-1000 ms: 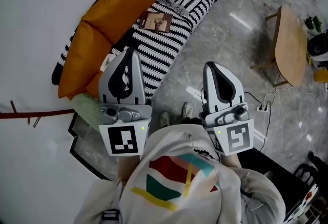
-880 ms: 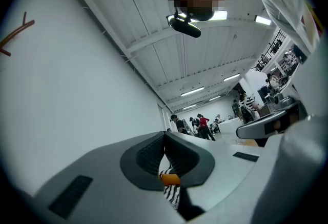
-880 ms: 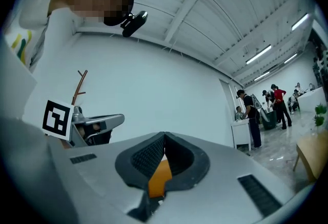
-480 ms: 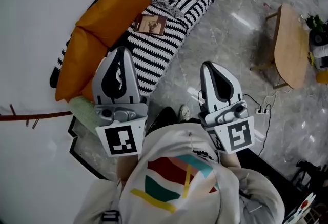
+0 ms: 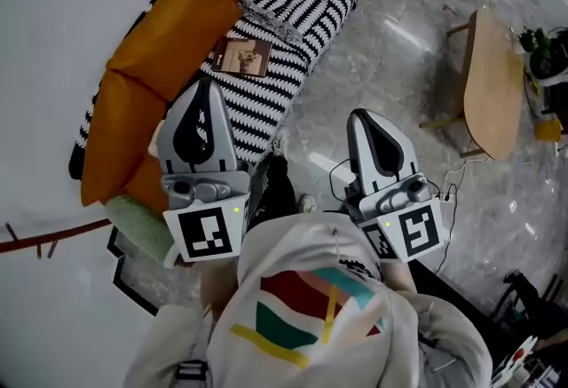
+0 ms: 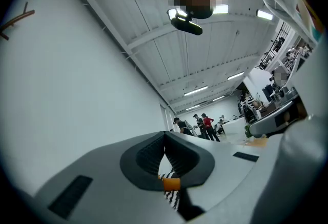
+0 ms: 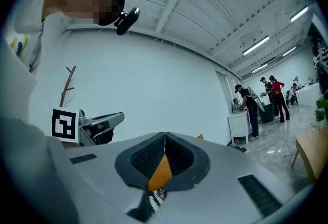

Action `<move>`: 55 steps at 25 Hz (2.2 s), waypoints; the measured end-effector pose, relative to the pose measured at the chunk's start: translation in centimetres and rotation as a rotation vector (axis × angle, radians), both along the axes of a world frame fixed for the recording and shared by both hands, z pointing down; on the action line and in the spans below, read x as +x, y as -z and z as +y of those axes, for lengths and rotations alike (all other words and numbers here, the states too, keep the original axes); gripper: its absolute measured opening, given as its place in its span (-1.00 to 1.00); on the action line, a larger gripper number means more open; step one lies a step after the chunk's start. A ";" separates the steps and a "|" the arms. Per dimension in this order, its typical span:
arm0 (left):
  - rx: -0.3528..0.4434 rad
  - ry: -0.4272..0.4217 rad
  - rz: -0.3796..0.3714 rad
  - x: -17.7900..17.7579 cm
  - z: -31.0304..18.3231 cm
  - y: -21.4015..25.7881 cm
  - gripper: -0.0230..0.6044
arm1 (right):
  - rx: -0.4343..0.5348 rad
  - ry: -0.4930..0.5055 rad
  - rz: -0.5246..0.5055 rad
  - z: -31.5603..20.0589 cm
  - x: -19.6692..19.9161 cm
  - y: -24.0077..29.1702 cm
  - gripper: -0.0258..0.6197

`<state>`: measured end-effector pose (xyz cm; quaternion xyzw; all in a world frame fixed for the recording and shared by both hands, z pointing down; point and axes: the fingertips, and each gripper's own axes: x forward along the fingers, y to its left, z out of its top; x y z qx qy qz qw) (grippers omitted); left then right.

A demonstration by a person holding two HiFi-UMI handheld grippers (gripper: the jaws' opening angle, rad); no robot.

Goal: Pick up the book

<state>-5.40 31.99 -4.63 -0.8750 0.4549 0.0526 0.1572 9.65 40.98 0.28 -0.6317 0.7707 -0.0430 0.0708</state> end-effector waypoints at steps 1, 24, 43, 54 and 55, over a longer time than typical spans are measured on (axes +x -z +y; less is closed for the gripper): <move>-0.004 -0.001 0.003 0.2 -1.6 -0.2 -0.90 | -0.009 -0.004 -0.001 -1.4 0.3 -0.1 -0.89; -0.100 0.002 0.013 0.9 -30.2 -4.4 -0.90 | -0.138 0.052 -0.178 -30.4 1.0 -2.6 -0.60; -0.363 0.065 -0.108 6.9 -44.5 -33.4 -0.90 | -0.765 0.246 -0.540 -45.7 2.8 -46.0 -0.06; -0.496 0.110 -0.190 3.7 -42.3 -48.9 -0.90 | -1.094 0.340 -0.734 -39.7 -2.8 -64.9 -0.06; -0.500 0.116 -0.195 3.4 -42.2 -49.2 -0.90 | -1.099 0.338 -0.749 -39.8 -3.0 -65.4 -0.06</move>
